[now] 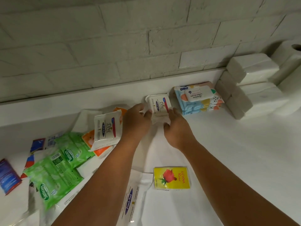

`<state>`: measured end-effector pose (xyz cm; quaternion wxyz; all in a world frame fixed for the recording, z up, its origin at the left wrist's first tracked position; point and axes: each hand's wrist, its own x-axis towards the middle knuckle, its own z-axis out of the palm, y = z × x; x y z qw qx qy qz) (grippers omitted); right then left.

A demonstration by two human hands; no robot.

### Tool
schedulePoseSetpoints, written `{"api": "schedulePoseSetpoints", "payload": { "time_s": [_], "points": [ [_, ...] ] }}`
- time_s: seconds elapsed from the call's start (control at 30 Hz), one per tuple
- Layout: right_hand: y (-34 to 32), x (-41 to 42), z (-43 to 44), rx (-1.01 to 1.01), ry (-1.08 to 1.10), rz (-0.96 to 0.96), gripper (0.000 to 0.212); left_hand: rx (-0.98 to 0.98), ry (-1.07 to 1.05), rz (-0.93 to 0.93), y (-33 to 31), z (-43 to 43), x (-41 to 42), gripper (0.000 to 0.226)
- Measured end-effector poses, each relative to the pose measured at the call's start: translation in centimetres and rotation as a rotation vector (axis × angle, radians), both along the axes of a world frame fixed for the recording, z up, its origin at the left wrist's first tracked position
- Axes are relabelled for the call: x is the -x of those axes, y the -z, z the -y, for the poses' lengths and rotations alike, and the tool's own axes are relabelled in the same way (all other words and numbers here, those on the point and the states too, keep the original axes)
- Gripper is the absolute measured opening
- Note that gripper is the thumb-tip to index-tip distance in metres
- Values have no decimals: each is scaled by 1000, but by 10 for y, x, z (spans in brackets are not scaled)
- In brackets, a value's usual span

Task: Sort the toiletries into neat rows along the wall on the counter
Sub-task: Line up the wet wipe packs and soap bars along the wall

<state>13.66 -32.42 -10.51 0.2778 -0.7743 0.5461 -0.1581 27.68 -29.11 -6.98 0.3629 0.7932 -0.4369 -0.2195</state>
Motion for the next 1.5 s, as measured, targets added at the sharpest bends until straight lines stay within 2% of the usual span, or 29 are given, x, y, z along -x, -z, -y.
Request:
{"api": "schedulePoseSetpoints", "payload": {
  "time_s": [0.07,0.2,0.37,0.47,0.53,0.6,0.67,0.77,0.87,1.03,1.2,1.3,1.4,1.5],
  "points": [
    [-3,-2,-16,68,8,24,57,21,7,12,-8,-20,-9,36],
    [-18,-18,-53,95,27,192,41,84,-14,116,-11,-61,-33,31],
    [-27,-48,-84,-88,-2,264,38,91,-74,234,-4,-103,-71,26],
    [-25,-68,-86,-210,-1,249,40,17,-91,276,6,-111,-93,11],
    [-25,-82,-85,-288,-6,247,41,-35,-96,280,13,-112,-103,16],
    [-24,-97,-81,-321,-14,248,32,-63,-96,260,17,-111,-109,17],
    [-23,-108,-76,-325,-18,261,14,-74,-98,220,18,-109,-110,16],
    [-20,-122,-72,-401,-38,327,16,-110,-94,169,16,-106,-110,18],
    [-19,-128,-71,-468,-35,395,30,-147,-68,138,17,-101,-115,23],
    [-14,-123,-67,-537,49,543,22,-61,-115,-57,21,-102,-115,23],
    [-11,-99,-57,-512,144,717,26,117,-135,-220,15,-99,-91,29],
    [-9,-79,-54,-455,200,757,22,165,-103,-299,15,-88,-71,33],
    [-11,-55,-46,-311,230,676,14,163,-70,-285,14,-70,-51,33],
    [-21,-31,-30,-27,179,445,20,156,-29,-297,13,-47,-33,33]
  ]
}}
